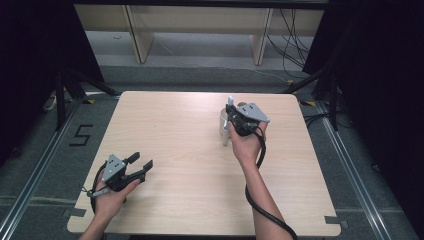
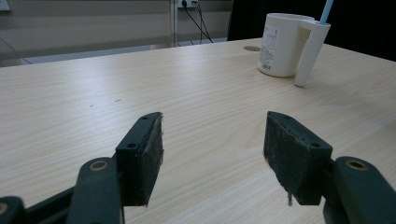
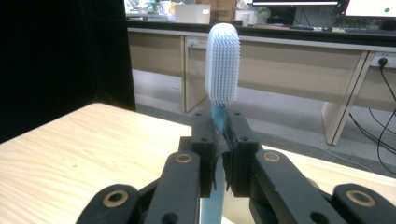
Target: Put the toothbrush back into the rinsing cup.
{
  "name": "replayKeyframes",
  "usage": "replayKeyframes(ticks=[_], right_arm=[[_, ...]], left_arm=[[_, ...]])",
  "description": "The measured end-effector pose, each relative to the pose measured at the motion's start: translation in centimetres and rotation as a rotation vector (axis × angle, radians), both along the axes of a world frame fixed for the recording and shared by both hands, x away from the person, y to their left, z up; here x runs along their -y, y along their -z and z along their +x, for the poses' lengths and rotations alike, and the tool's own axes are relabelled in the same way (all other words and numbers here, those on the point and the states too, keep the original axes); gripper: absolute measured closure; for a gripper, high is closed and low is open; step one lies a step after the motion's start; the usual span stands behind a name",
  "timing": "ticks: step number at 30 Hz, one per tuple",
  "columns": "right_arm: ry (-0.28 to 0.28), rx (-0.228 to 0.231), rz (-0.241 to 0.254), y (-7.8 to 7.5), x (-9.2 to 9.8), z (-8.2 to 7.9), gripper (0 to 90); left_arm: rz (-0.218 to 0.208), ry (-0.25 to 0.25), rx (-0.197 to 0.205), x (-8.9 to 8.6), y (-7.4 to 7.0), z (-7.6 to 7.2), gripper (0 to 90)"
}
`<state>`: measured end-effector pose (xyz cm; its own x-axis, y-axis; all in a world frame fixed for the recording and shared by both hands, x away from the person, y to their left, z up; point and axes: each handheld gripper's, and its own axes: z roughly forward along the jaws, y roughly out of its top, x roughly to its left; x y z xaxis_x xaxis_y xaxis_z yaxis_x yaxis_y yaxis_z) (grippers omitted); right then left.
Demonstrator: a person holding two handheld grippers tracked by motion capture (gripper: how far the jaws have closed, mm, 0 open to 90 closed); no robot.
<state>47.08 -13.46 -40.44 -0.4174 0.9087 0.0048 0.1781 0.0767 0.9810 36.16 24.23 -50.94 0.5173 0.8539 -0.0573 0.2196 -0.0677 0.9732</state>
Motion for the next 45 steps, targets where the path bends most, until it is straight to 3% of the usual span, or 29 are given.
replayKeyframes(ticks=[7, 8, 10, 12, 13, 16, 18, 24, 27, 28, 29, 32, 34, 39, 42, 44, 45], right_arm=[[-0.003, -0.011, -0.014, 1.2, -0.2, 0.1, 84.5], [-0.004, -0.026, -0.004, 1.3, -0.3, 0.0, 84.5], [0.002, -0.03, -0.002, 1.7, -0.4, 0.0, 84.4], [-0.007, -0.027, -0.023, 1.9, -0.3, 0.1, 84.4], [-0.003, -0.031, -0.003, 2.0, -0.4, 0.1, 84.3], [0.002, -0.041, -0.005, 2.3, -0.4, 0.1, 84.3], [-0.006, -0.04, -0.029, 2.5, -0.3, 0.1, 84.2], [-0.002, -0.043, -0.034, 3.3, -0.2, 0.2, 84.0], [0.004, -0.06, -0.012, 3.5, -0.3, 0.1, 83.9], [0.003, -0.04, -0.045, 3.6, -0.1, 0.2, 83.6], [-0.003, -0.056, -0.026, 3.7, -0.2, 0.1, 83.0], [0.003, -0.066, -0.023, 3.8, -0.2, 0.1, 79.1], [-0.005, -0.065, -0.03, 3.9, -0.2, 0.2, 73.2], [-0.014, -0.096, -0.026, 4.1, -0.2, 0.1, 56.2], [-0.014, -0.102, -0.059, 4.2, 0.0, 0.0, 49.0], [-0.005, -0.131, -0.043, 4.2, 0.0, -0.4, 47.0], [-0.018, -0.111, -0.078, 4.2, 0.3, -0.3, 46.1]], left_arm=[[-0.002, 0.001, -0.004, 0.0, -0.1, -0.1, 36.9], [-0.015, 0.009, 0.013, 0.0, 0.0, 0.1, 36.9], [-0.008, 0.0, -0.003, 0.0, -0.1, -0.1, 36.9], [-0.006, 0.001, -0.001, -0.1, -0.2, -0.1, 36.9], [-0.006, 0.001, -0.001, 0.0, -0.2, -0.1, 36.9], [-0.008, 0.004, -0.001, 0.0, -0.1, -0.1, 36.9], [-0.008, 0.003, -0.002, 0.0, -0.1, -0.1, 36.9], [-0.014, 0.009, 0.013, 0.0, 0.0, 0.1, 36.8], [-0.015, 0.01, 0.013, 0.0, 0.0, 0.1, 36.8], [-0.015, 0.009, 0.012, 0.0, 0.0, 0.1, 36.8], [-0.017, 0.008, 0.013, 0.0, 0.0, 0.1, 36.9], [-0.017, 0.008, 0.013, 0.0, 0.0, 0.1, 36.9], [-0.01, 0.001, -0.006, -0.1, -0.1, -0.1, 36.8], [-0.009, -0.001, -0.003, -0.1, -0.1, -0.1, 36.8], [-0.009, -0.001, -0.006, -0.1, -0.1, -0.1, 36.8], [-0.009, -0.001, -0.007, -0.1, 0.0, -0.1, 36.8], [-0.009, -0.002, -0.008, -0.1, 0.0, -0.1, 36.7]])
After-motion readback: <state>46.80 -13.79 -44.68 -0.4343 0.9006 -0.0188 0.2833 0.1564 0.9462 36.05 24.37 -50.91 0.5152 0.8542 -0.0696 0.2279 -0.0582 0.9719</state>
